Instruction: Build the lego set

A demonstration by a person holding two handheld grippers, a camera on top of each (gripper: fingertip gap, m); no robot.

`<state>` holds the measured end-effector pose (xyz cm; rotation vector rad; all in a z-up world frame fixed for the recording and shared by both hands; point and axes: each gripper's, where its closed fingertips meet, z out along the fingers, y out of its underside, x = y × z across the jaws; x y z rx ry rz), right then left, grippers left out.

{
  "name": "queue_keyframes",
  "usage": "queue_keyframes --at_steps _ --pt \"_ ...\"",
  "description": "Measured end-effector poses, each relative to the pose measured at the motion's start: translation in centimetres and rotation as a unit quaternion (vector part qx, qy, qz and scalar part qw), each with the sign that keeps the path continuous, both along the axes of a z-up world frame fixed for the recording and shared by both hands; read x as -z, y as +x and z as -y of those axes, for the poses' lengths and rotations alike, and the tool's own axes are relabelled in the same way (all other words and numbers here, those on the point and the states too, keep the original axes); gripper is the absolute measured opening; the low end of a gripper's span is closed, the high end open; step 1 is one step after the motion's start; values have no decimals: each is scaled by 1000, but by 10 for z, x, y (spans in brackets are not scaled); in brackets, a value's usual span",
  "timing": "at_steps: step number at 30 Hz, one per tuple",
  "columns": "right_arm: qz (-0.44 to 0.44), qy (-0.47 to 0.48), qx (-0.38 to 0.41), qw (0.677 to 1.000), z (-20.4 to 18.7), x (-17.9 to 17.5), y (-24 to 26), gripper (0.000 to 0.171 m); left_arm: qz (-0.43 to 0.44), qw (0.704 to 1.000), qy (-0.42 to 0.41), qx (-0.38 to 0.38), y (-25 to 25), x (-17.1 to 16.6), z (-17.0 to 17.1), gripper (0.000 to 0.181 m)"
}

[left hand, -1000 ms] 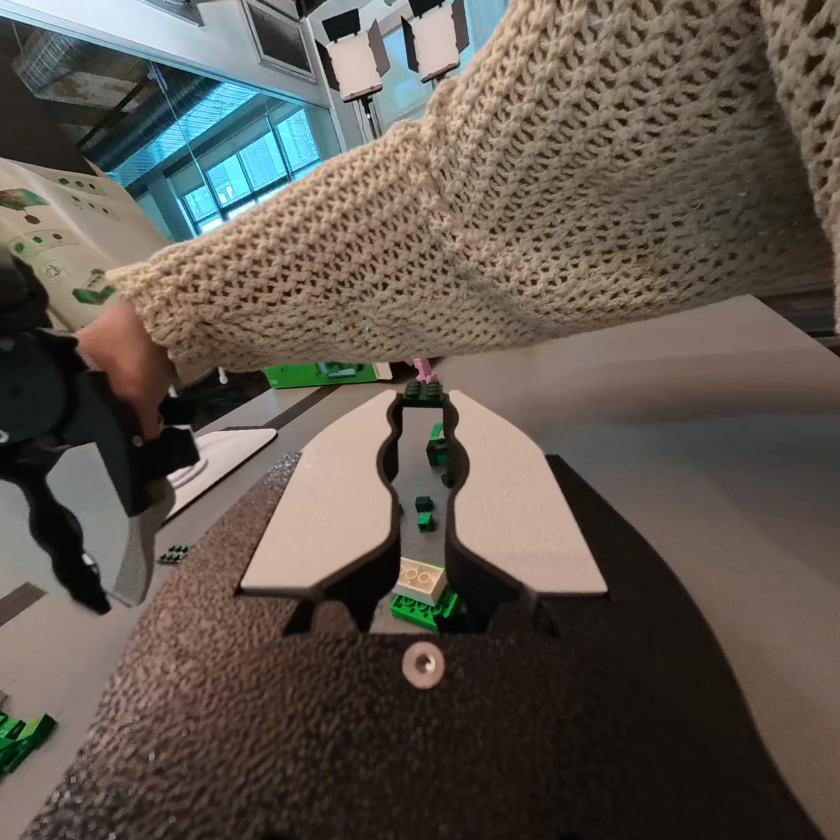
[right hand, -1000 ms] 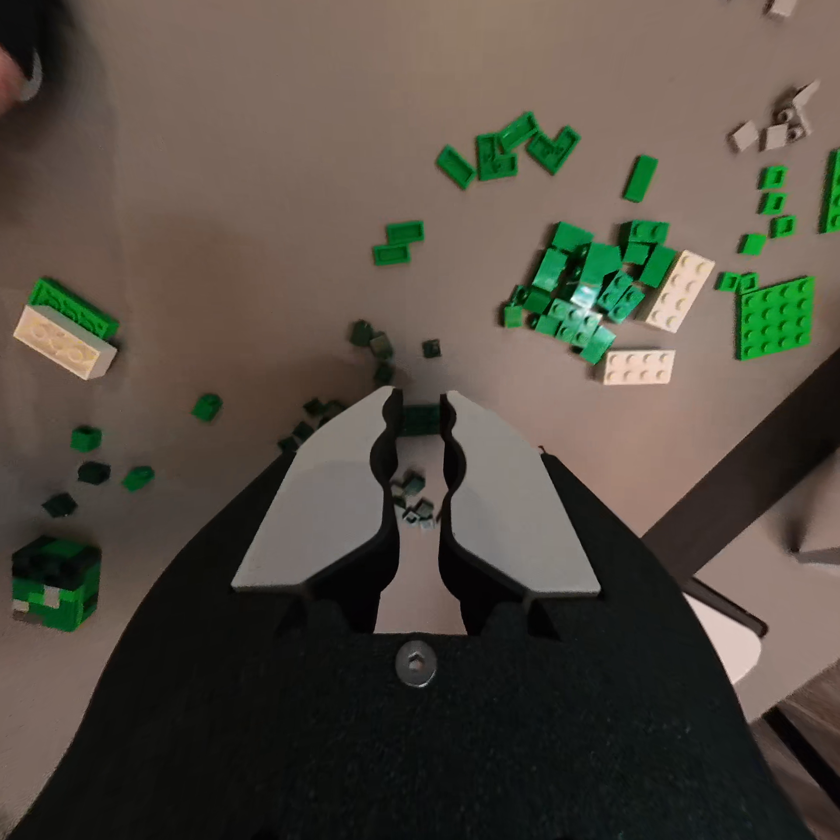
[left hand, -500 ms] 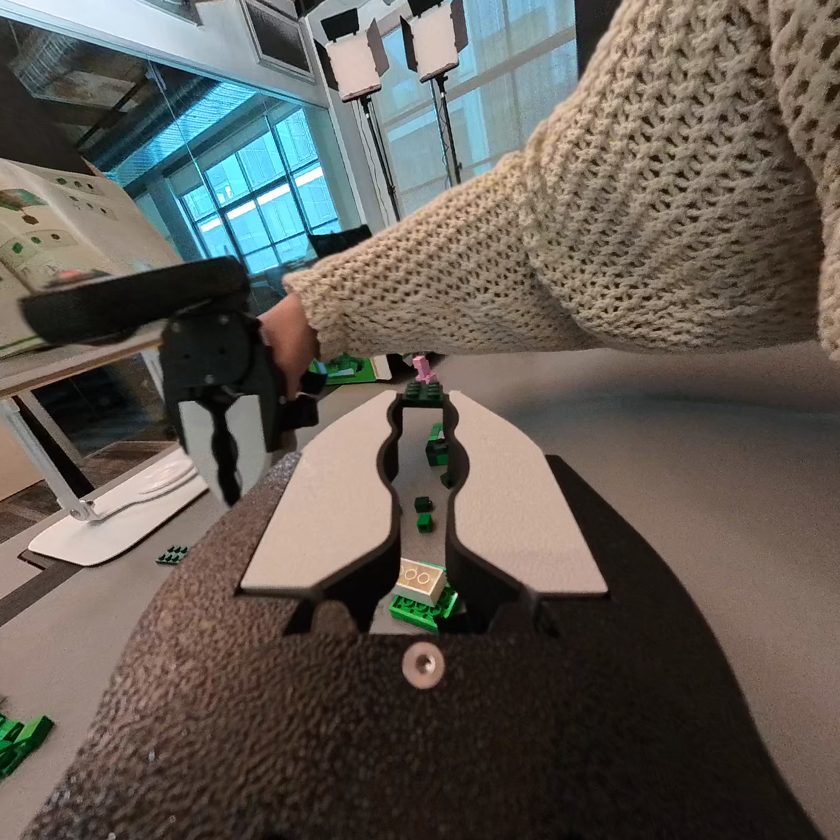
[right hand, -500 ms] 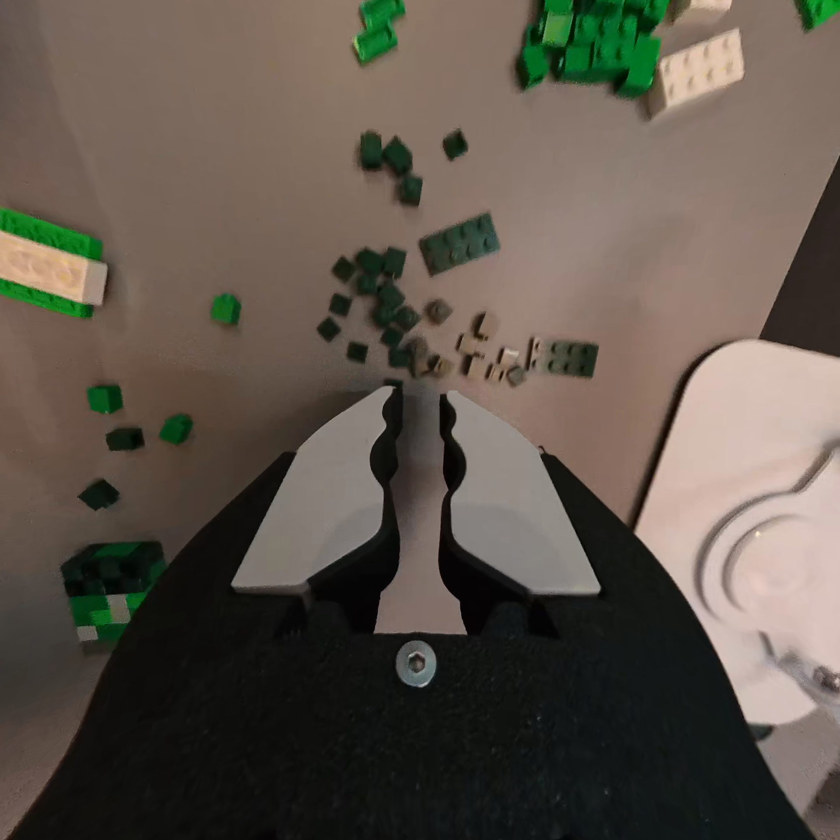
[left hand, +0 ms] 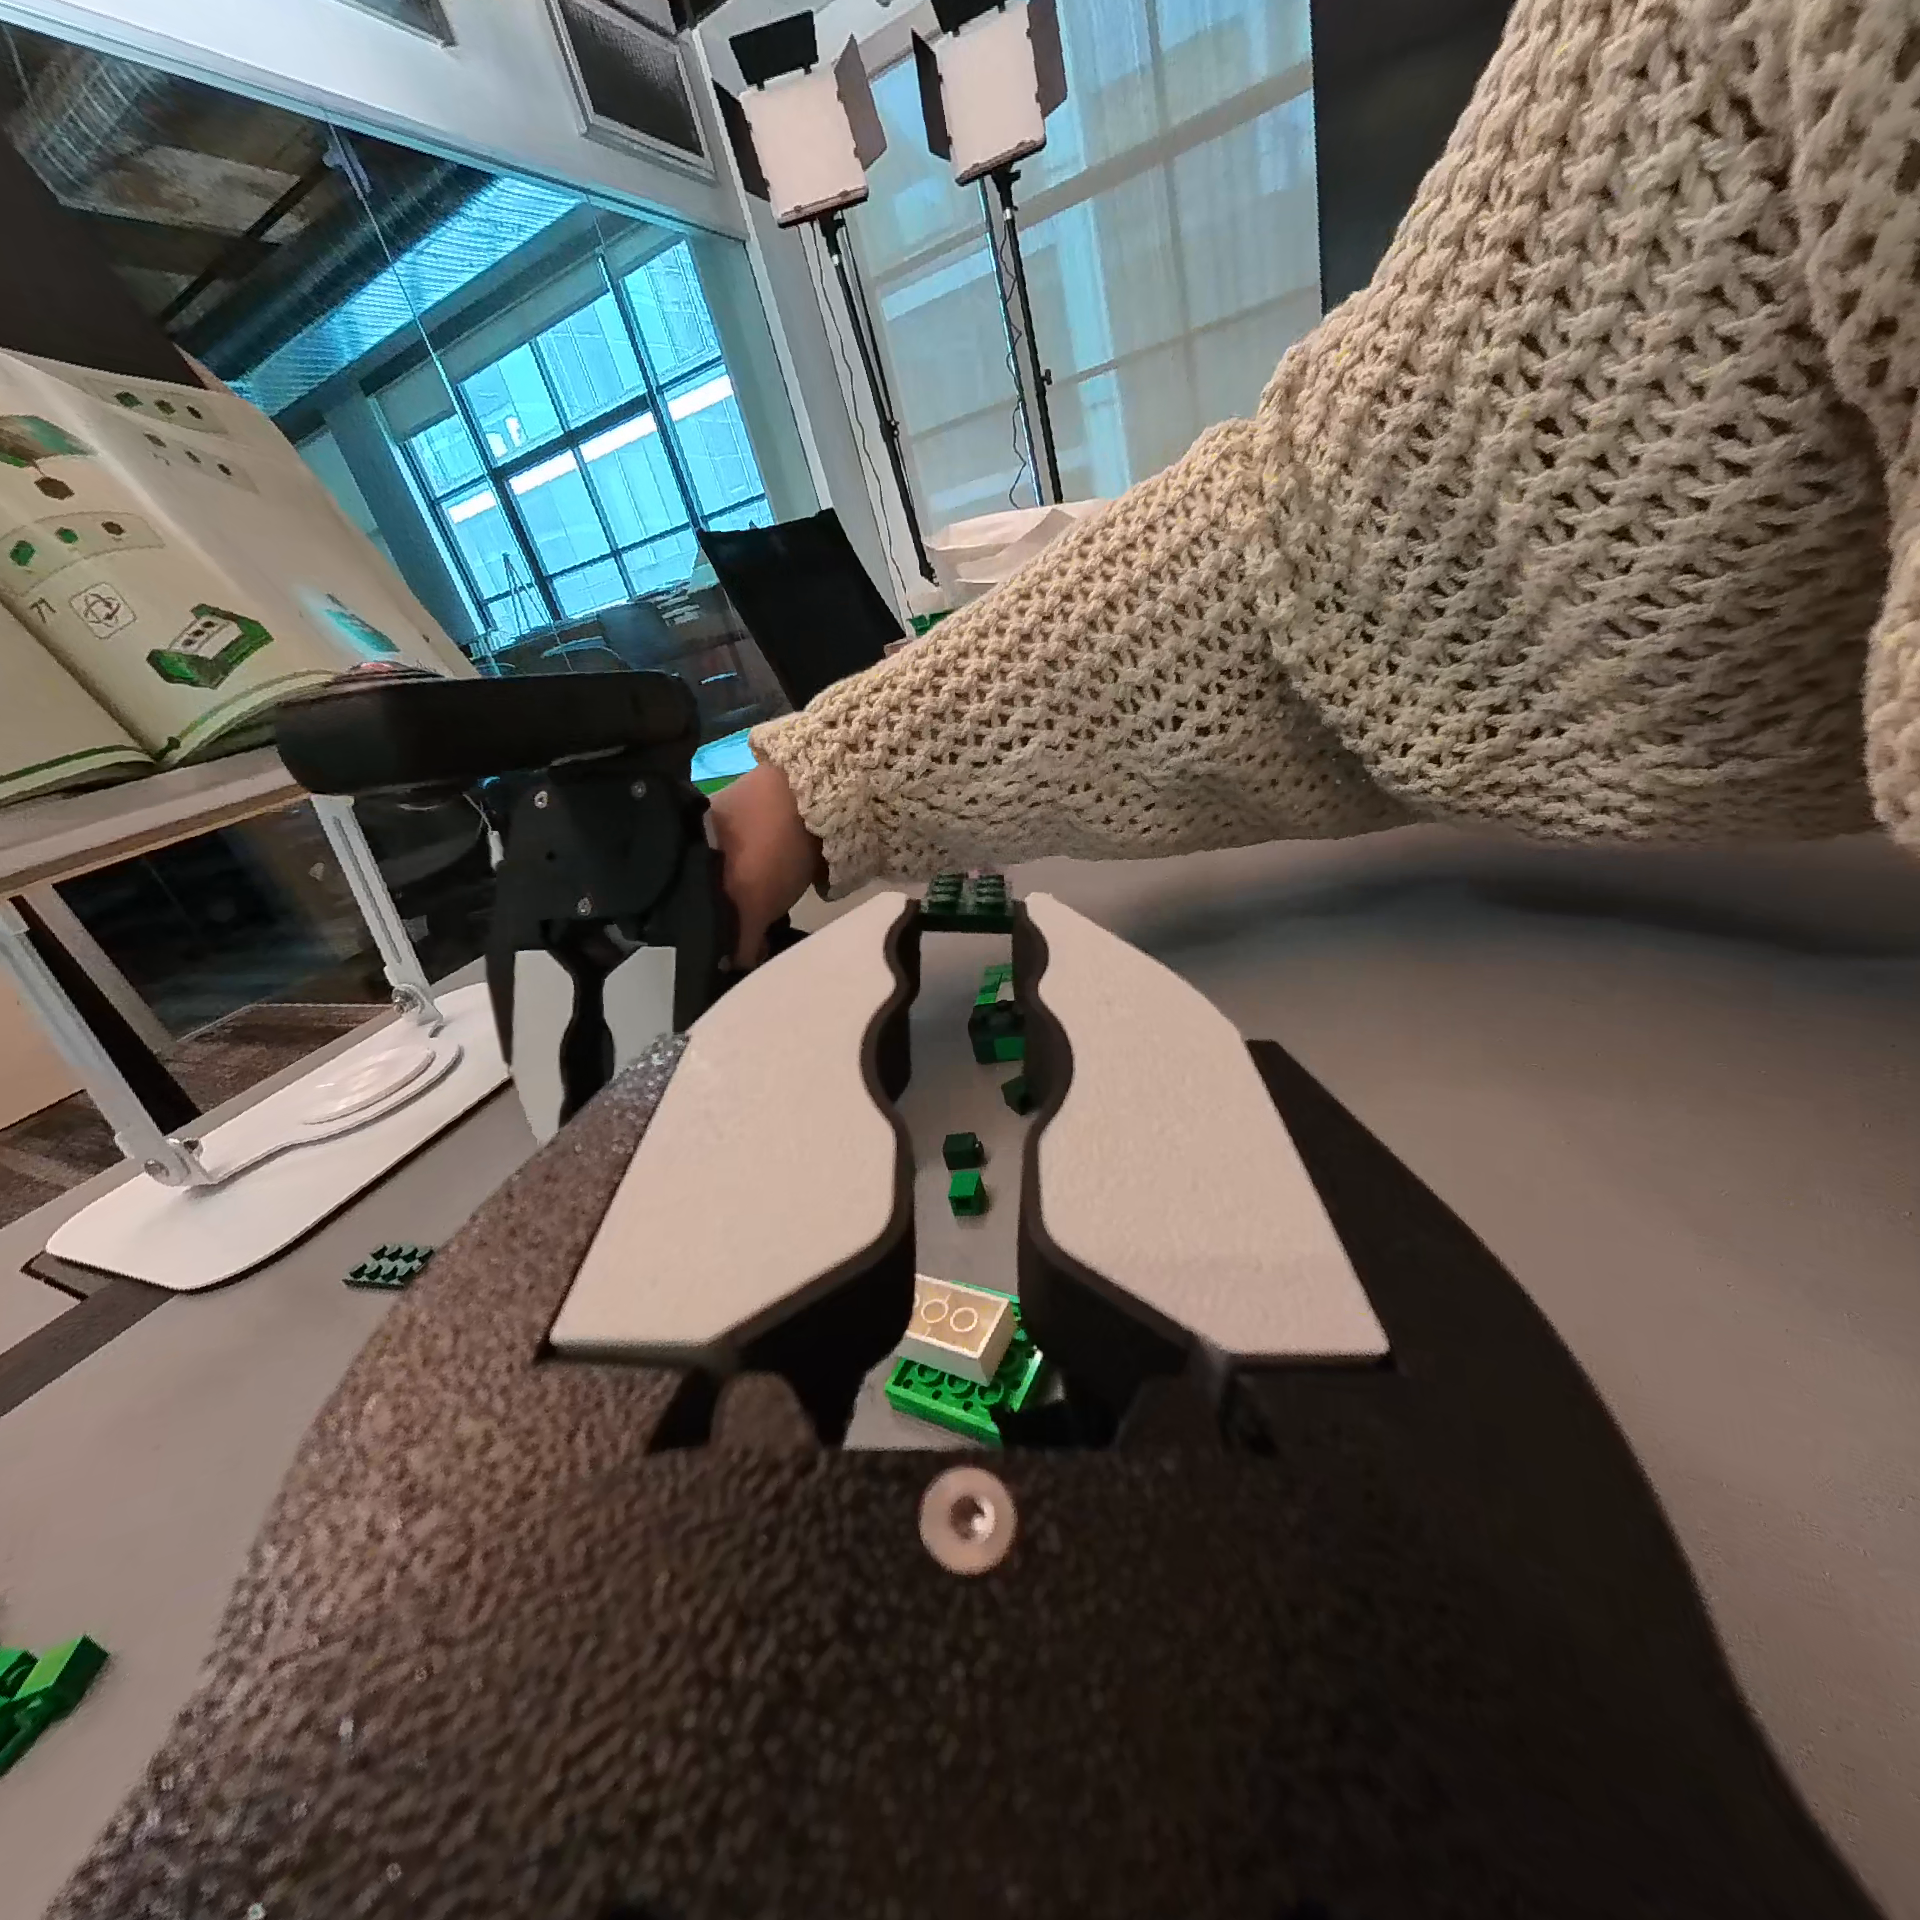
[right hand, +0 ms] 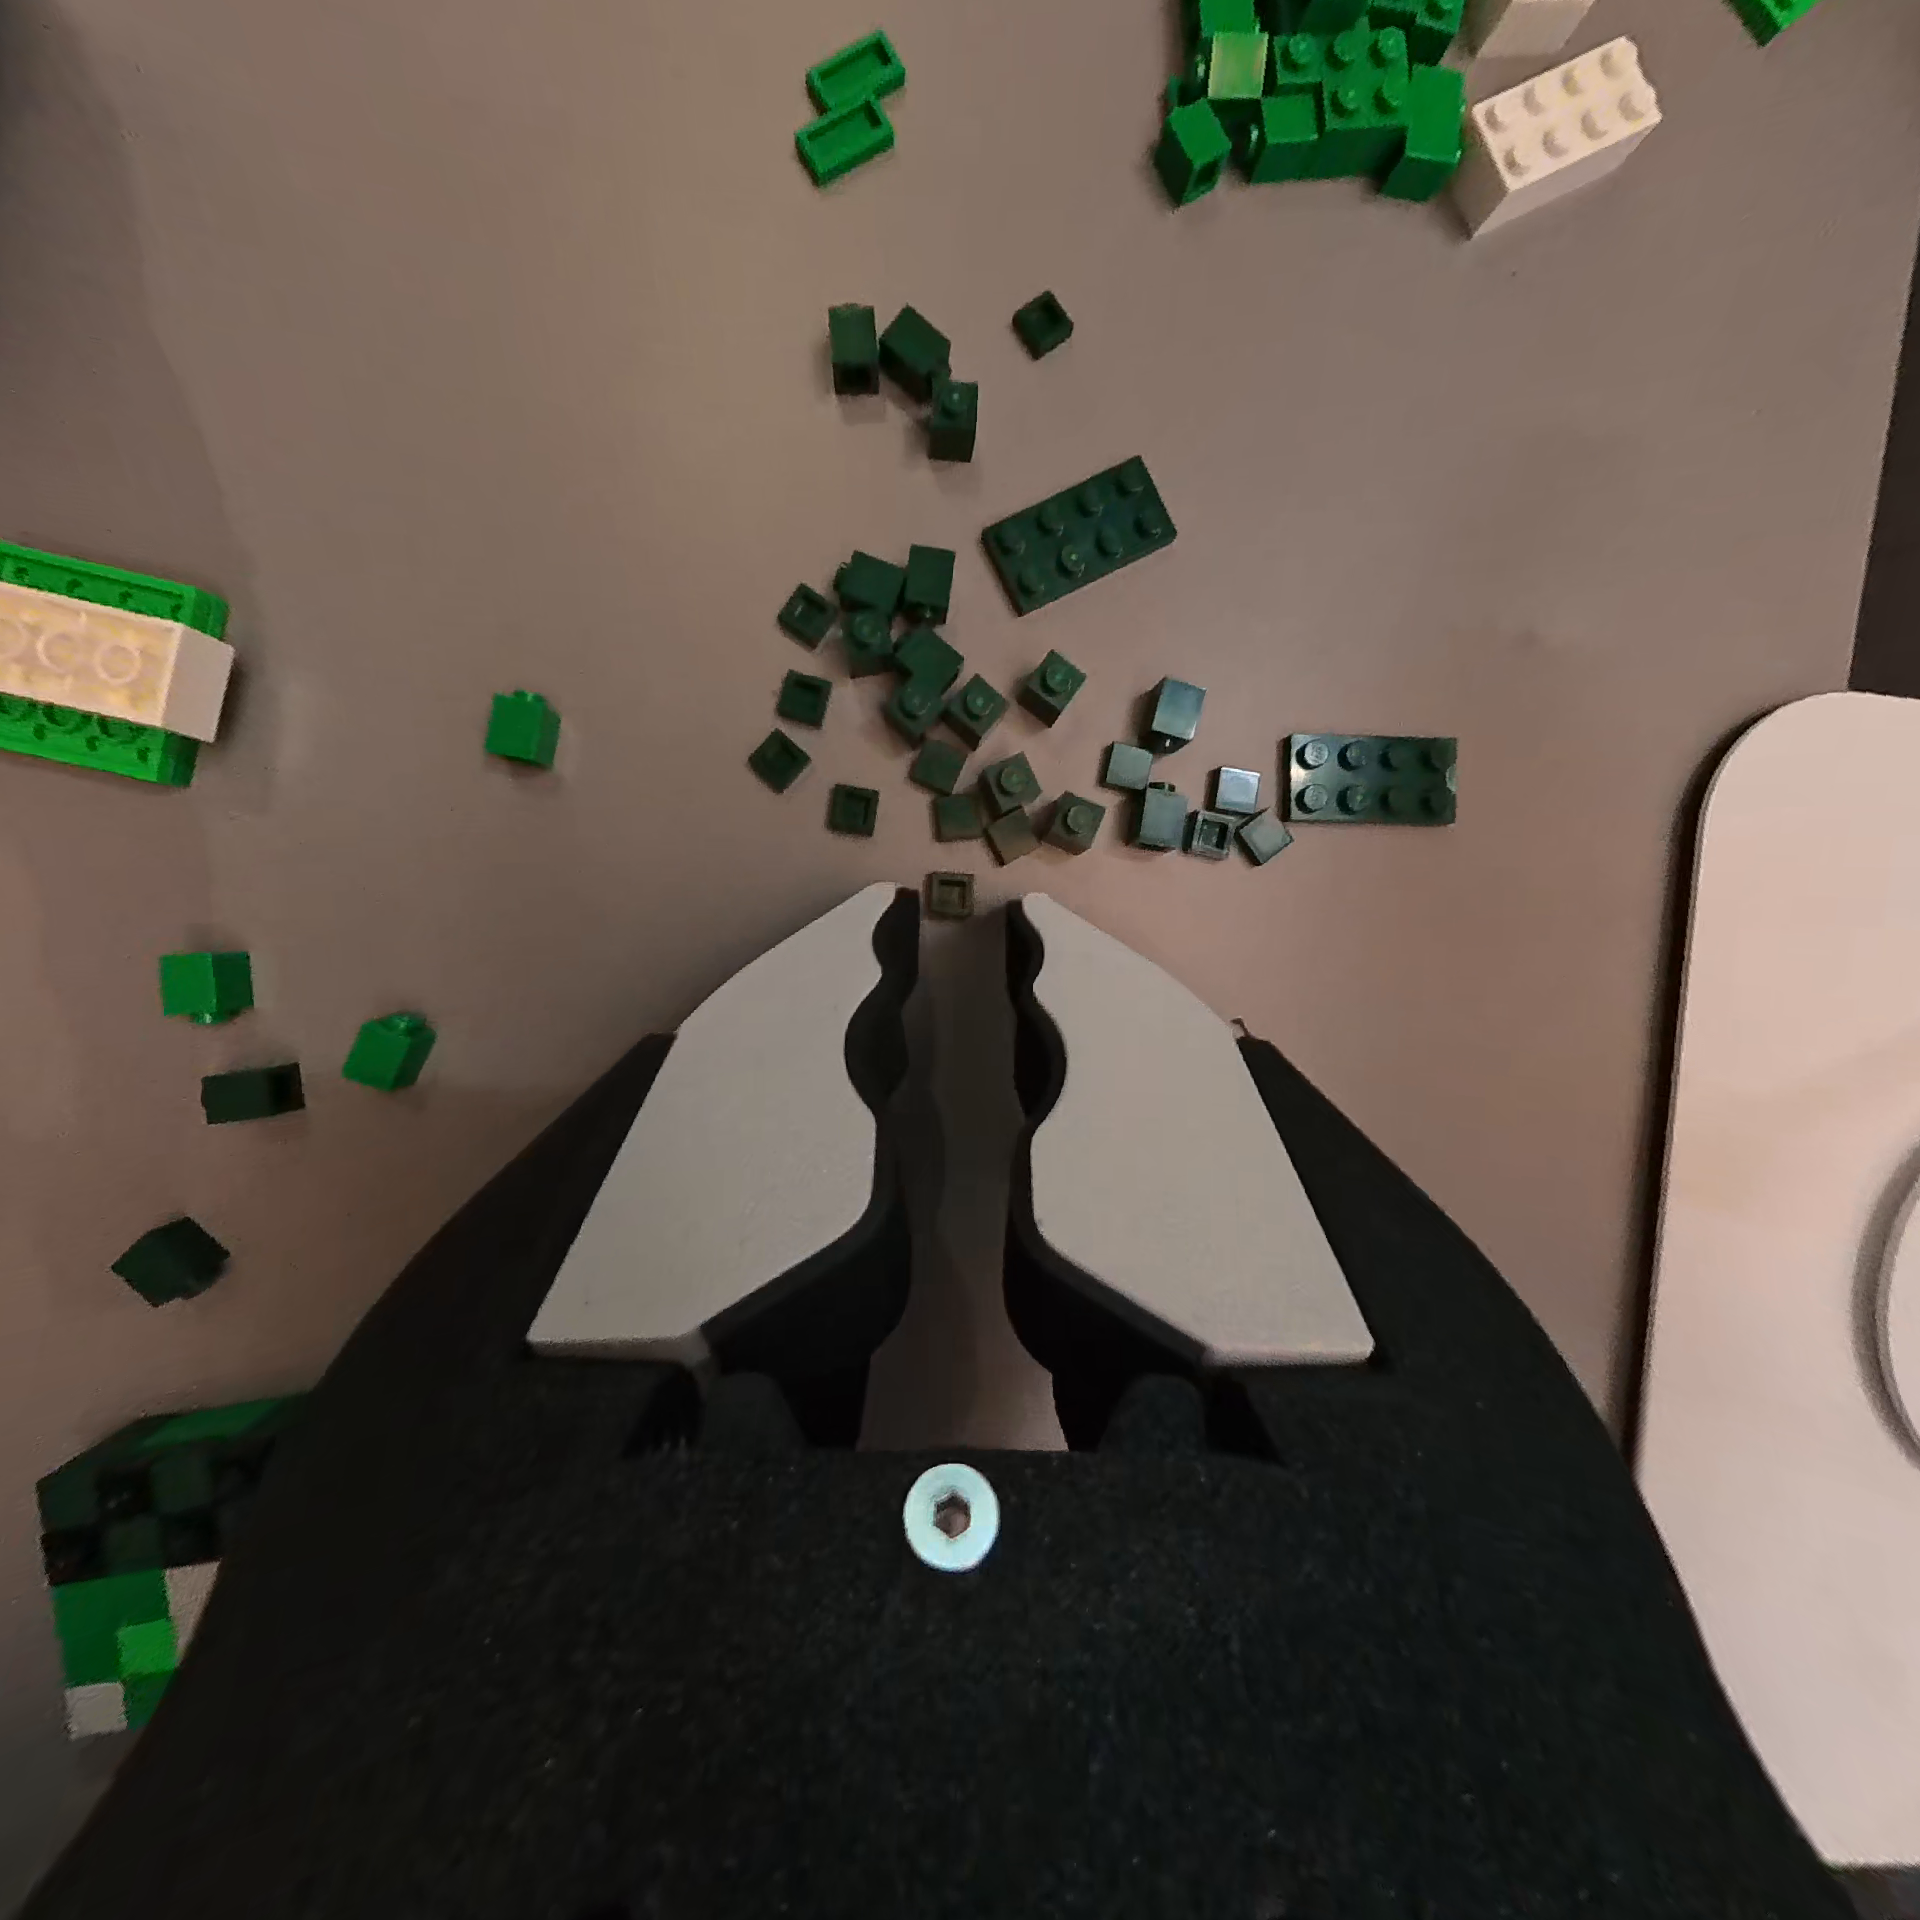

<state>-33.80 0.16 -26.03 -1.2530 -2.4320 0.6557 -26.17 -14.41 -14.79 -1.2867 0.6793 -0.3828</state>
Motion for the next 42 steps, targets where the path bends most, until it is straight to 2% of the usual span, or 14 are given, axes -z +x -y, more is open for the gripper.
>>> queue_keyframes --at_steps 29,37,42 --pt "-21 -12 -40 999 11 2 -13 7 1 1000 -2 2 0 0 0 16" --pt "-51 -12 -28 998 13 -10 -4 7 2 1000 -3 2 -1 0 0 16" --pt "-86 -24 -9 996 17 -36 5 7 8 1000 0 -3 -4 -2 -1 16"
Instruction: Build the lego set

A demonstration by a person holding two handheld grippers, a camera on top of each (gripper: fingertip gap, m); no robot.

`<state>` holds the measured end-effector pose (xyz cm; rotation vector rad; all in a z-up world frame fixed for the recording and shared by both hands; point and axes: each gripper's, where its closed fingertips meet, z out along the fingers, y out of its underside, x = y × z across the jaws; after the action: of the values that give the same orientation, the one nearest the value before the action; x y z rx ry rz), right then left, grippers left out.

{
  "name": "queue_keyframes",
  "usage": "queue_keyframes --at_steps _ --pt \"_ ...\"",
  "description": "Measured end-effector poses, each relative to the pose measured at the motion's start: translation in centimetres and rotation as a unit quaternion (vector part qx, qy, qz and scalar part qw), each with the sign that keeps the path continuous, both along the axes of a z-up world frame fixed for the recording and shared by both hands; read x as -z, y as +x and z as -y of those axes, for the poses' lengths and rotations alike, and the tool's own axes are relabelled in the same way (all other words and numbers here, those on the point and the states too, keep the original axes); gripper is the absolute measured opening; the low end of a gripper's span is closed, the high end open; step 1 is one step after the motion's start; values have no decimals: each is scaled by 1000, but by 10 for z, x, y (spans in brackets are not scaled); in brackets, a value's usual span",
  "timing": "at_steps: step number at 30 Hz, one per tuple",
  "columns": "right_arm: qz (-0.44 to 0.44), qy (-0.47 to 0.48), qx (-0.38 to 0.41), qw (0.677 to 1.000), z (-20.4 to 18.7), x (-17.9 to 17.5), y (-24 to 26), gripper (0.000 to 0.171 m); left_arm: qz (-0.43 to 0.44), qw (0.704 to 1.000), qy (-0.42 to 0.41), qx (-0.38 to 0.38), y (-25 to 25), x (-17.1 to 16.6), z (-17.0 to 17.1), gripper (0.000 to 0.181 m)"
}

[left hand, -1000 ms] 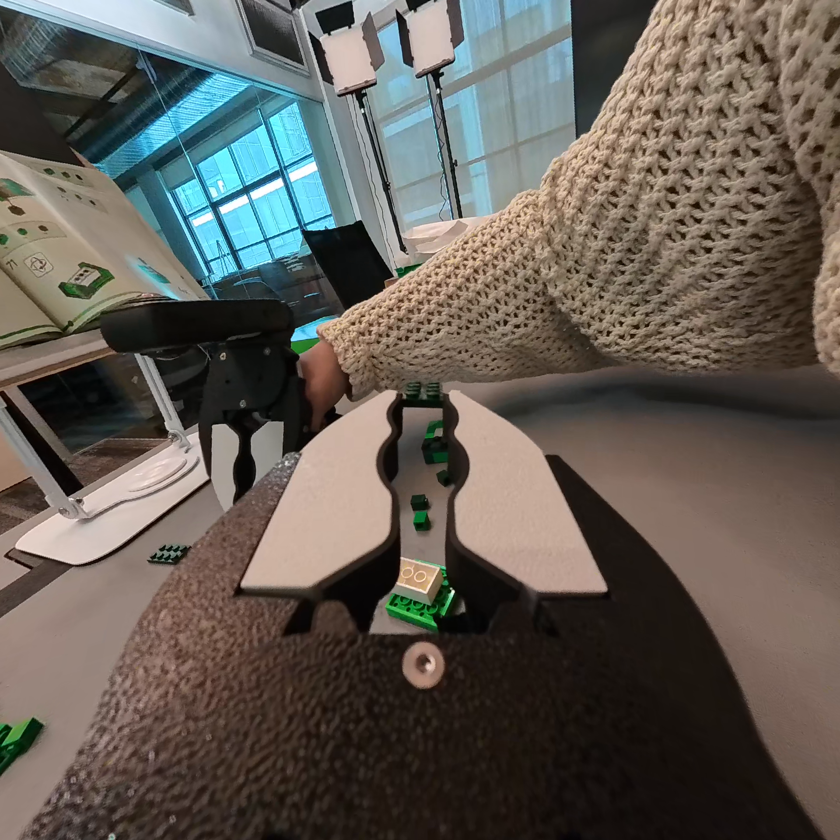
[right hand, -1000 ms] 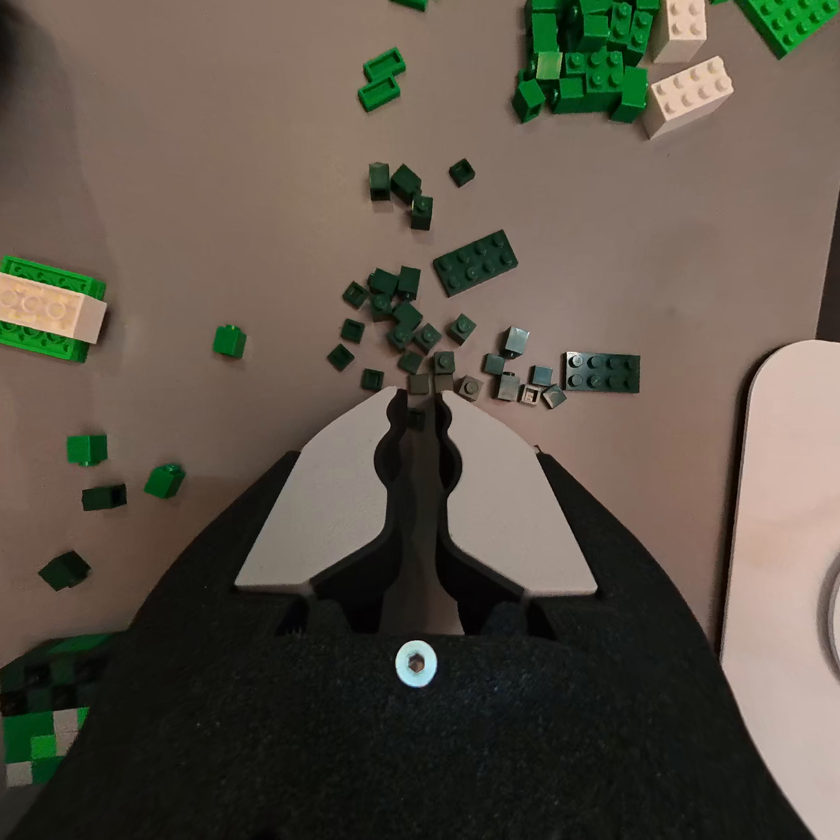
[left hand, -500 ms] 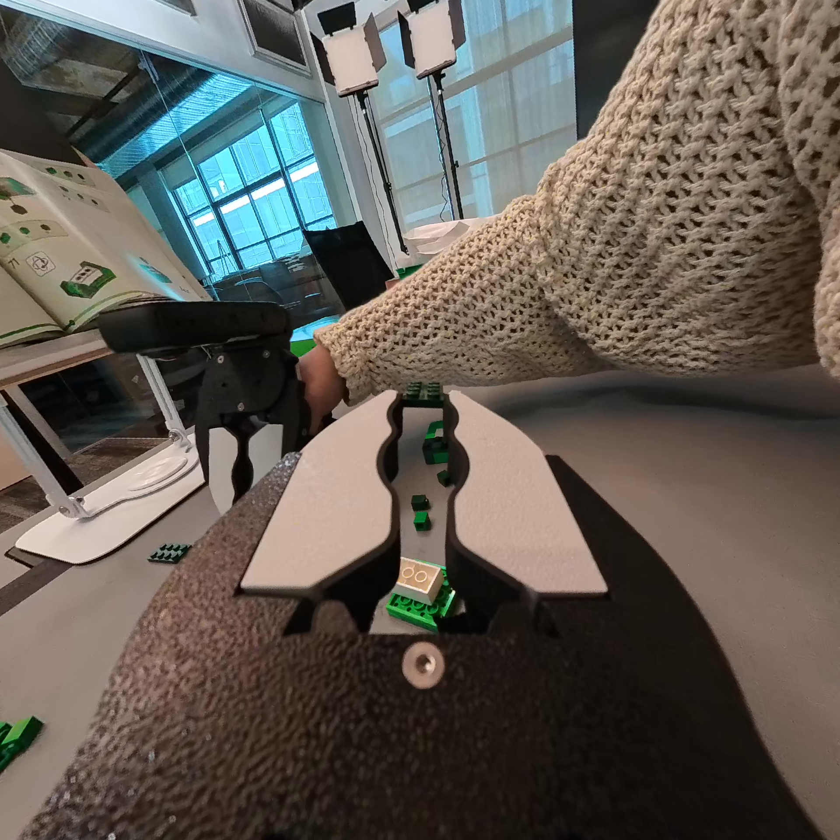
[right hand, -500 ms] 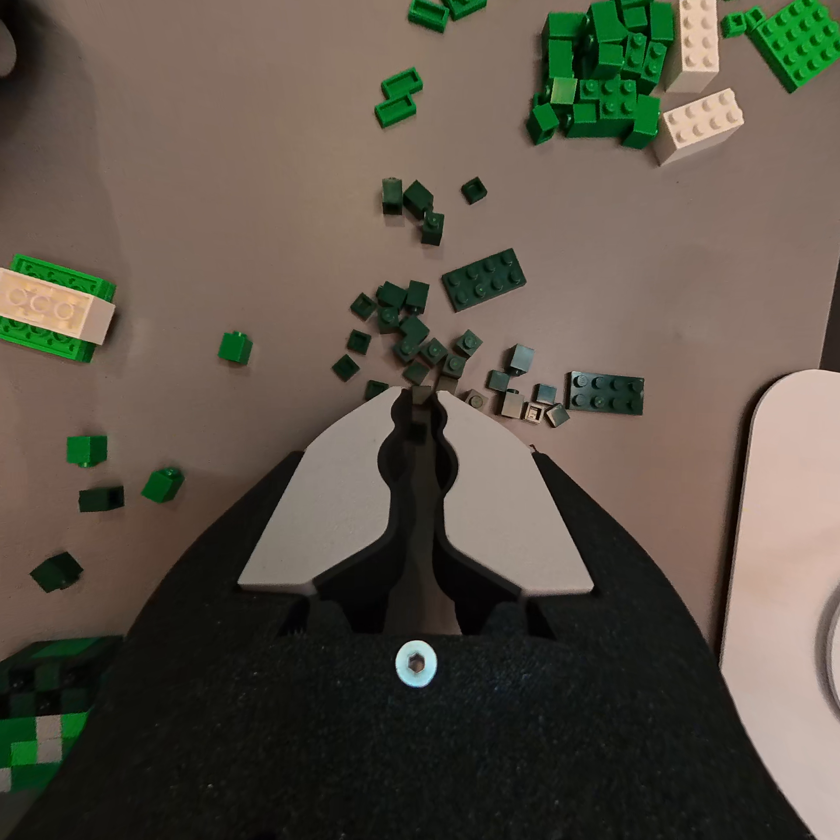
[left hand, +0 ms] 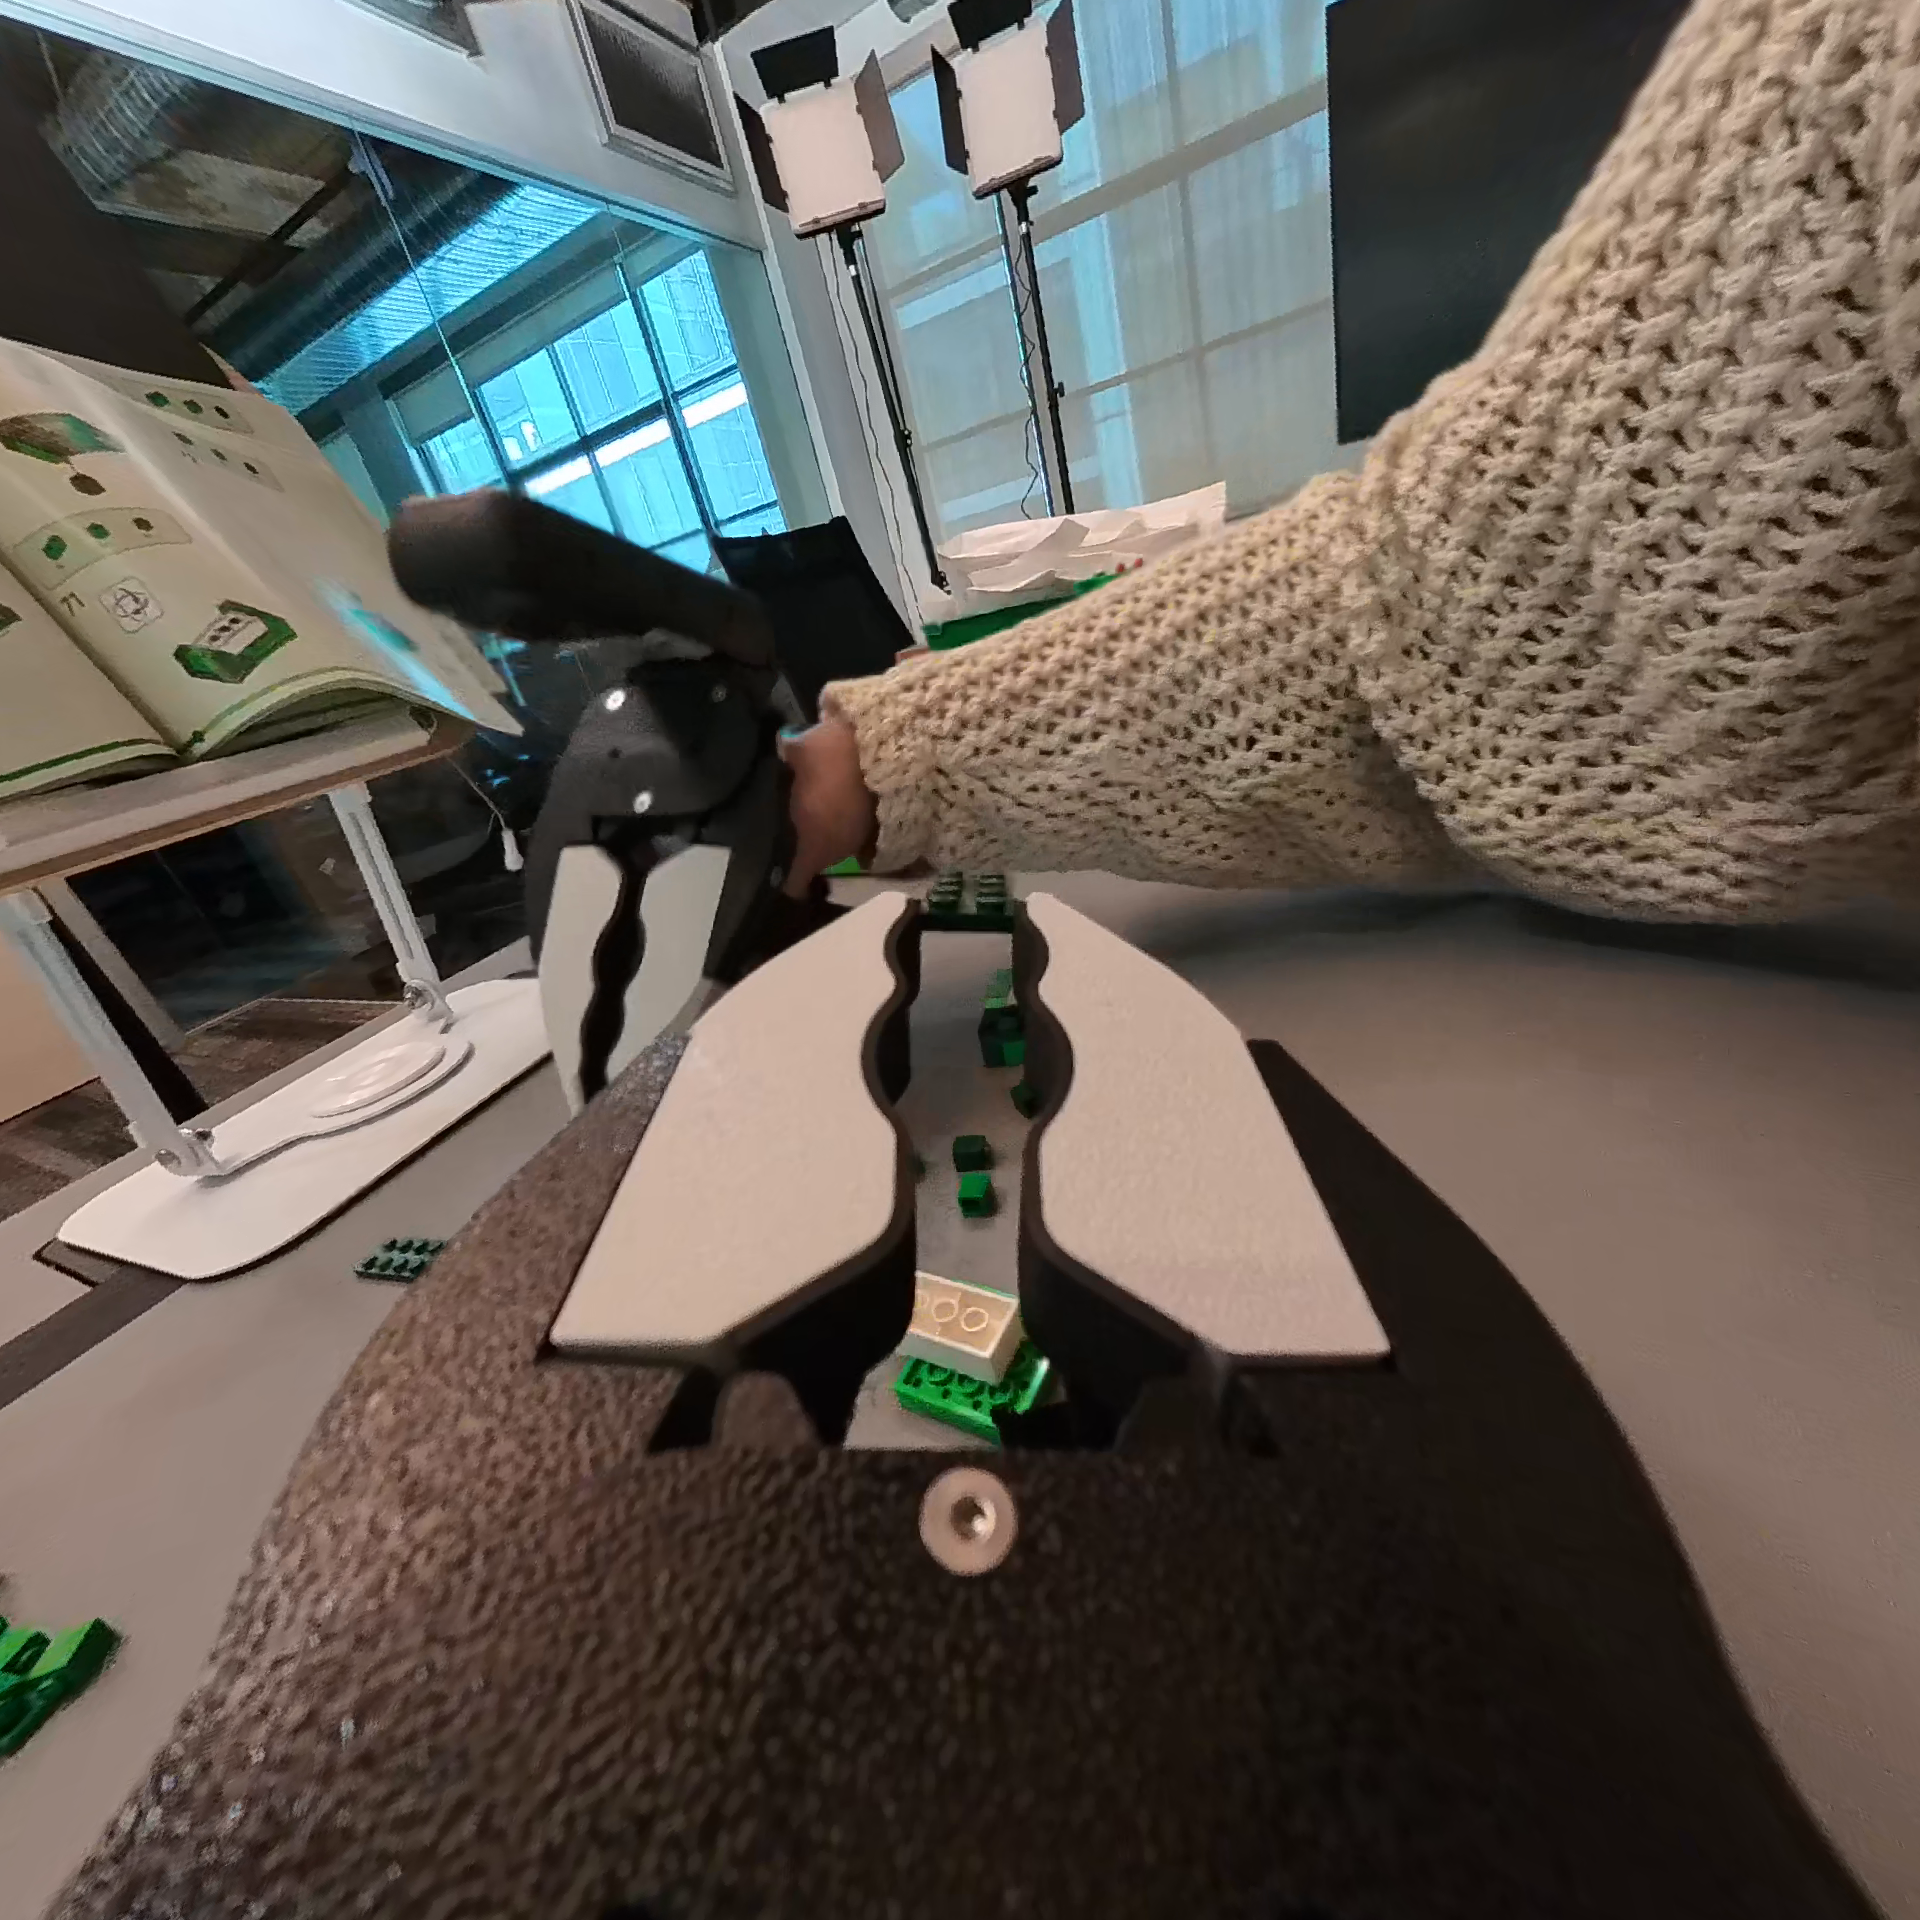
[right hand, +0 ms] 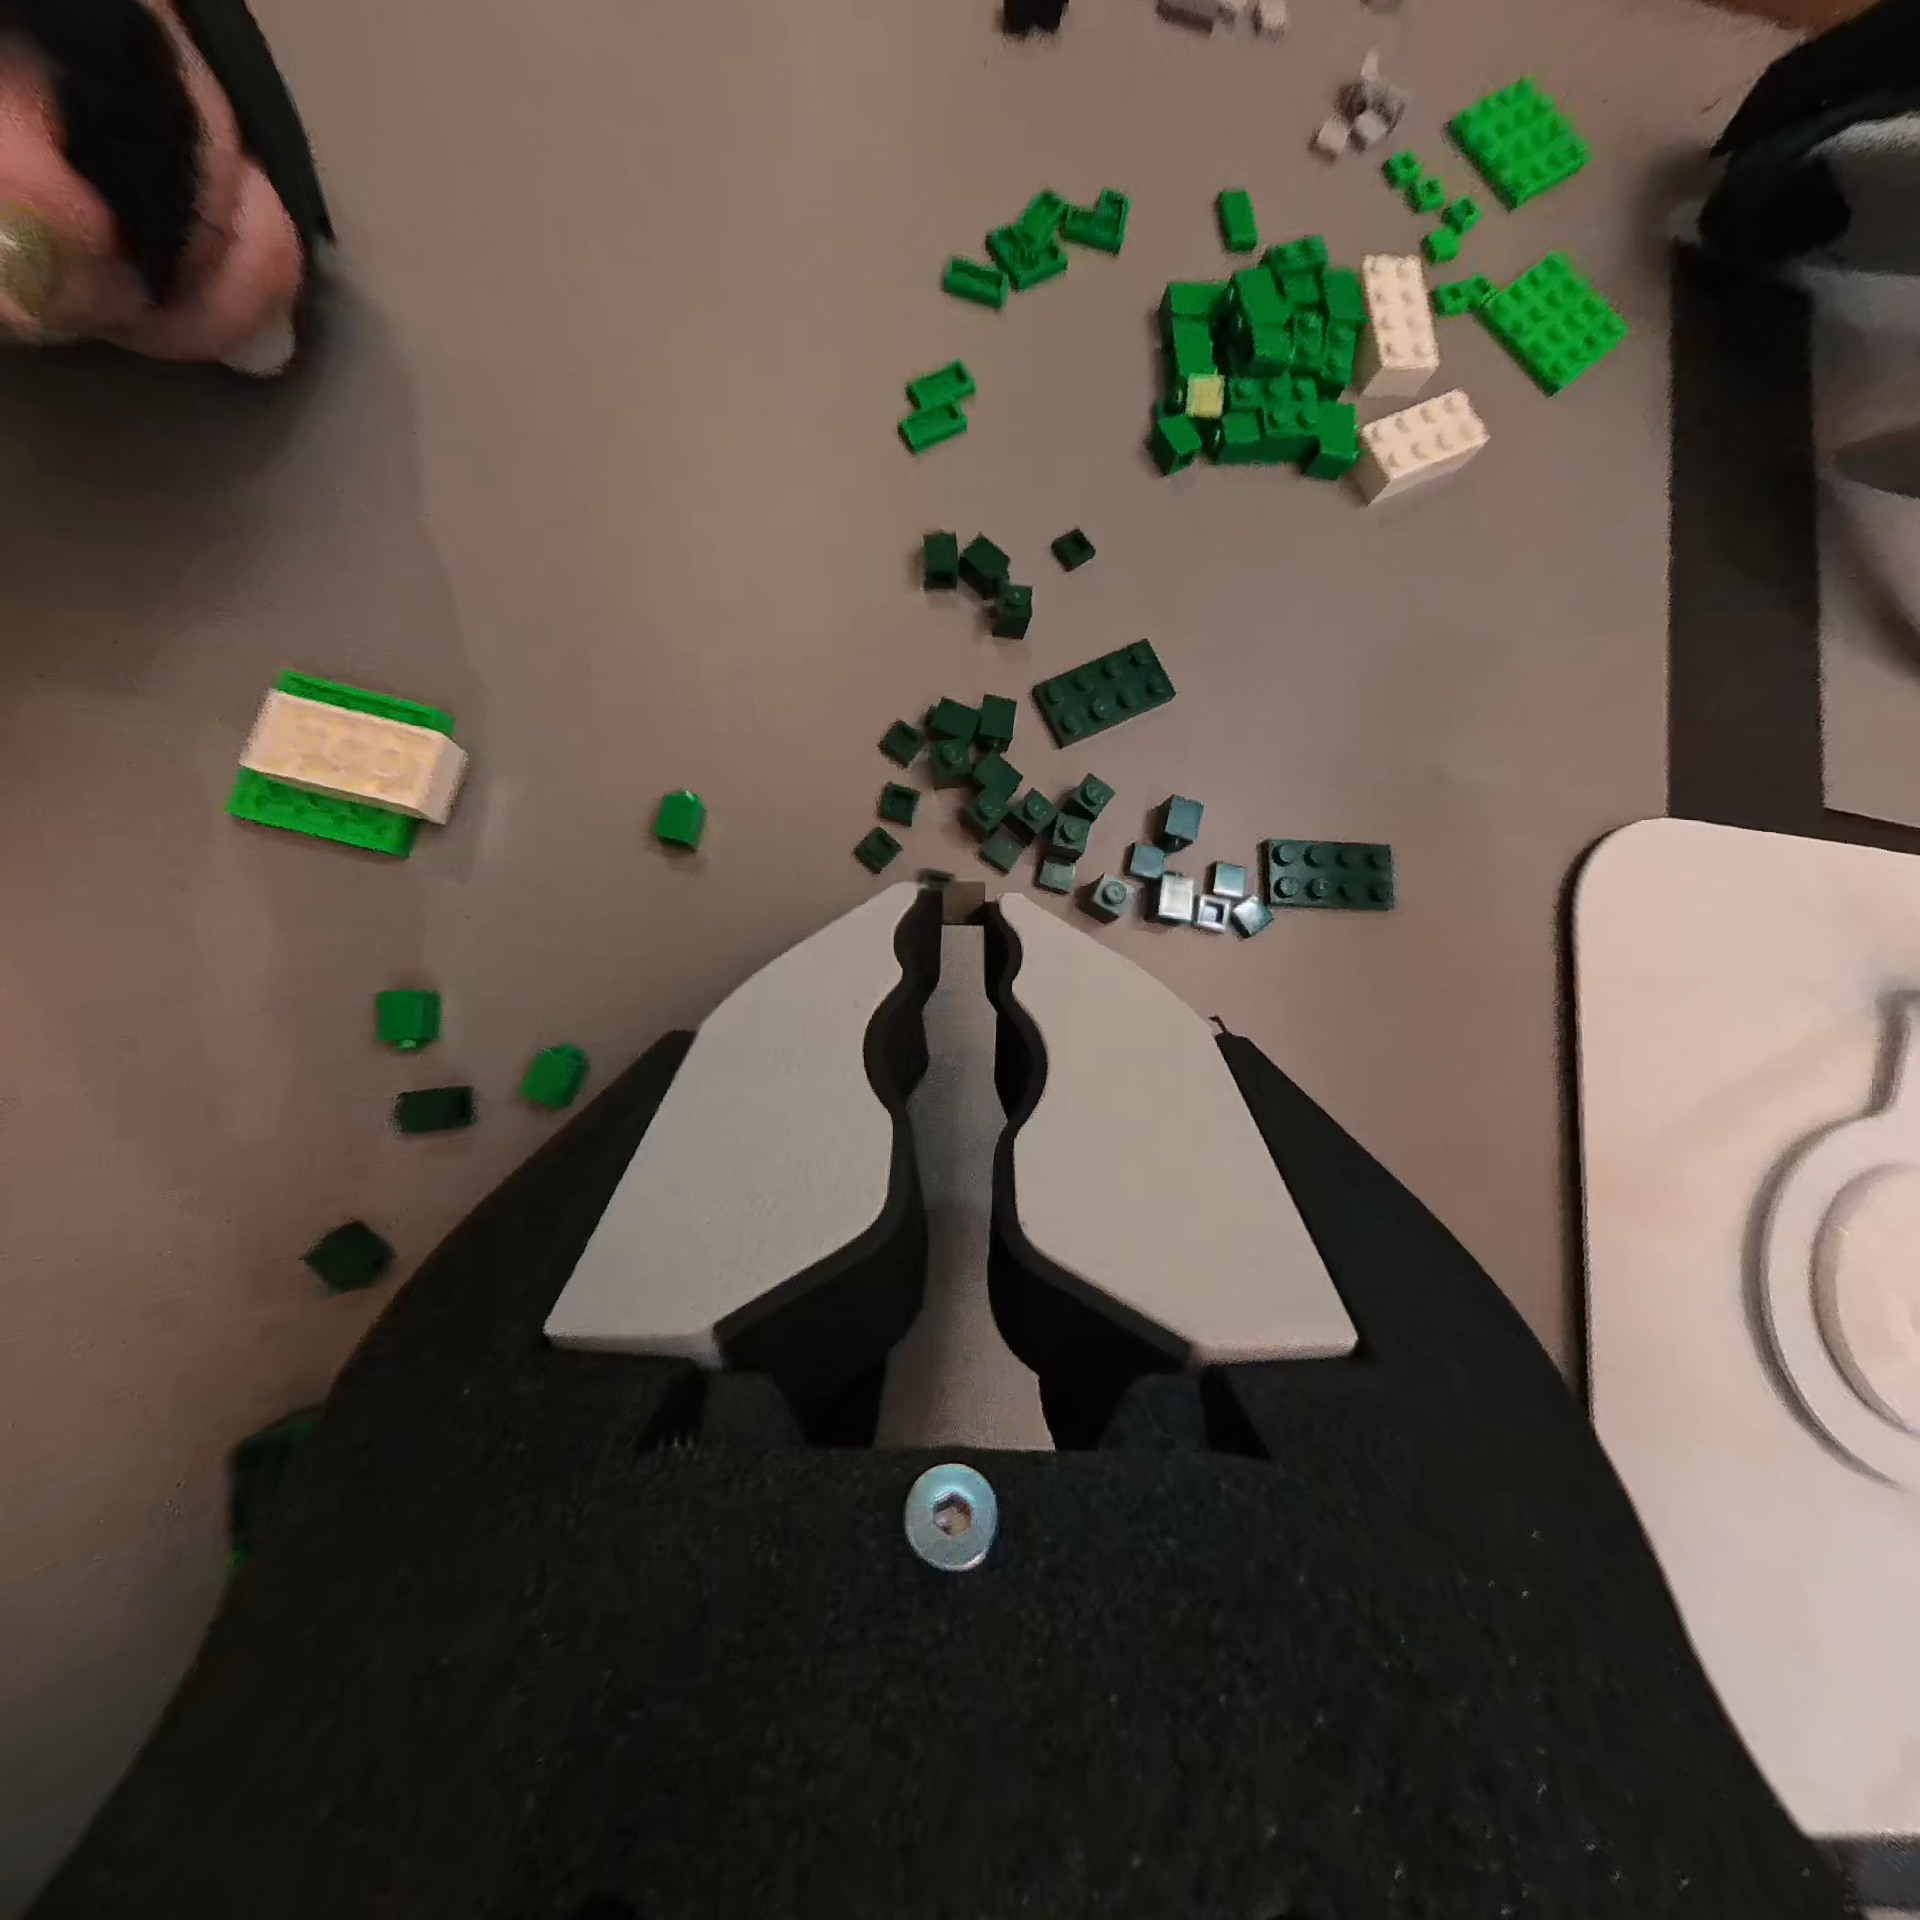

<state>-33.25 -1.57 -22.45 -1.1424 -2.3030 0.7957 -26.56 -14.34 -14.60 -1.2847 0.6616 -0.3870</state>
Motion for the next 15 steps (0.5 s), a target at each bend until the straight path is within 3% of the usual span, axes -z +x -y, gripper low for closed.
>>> queue_keyframes --at_steps 9,15 --pt "-128 -64 39 989 42 -83 25 7 19 1000 -1 -14 -10 -3 -3 16" --pt "-147 -28 32 988 58 -109 44 7 33 999 -5 -26 -21 -4 -6 16"
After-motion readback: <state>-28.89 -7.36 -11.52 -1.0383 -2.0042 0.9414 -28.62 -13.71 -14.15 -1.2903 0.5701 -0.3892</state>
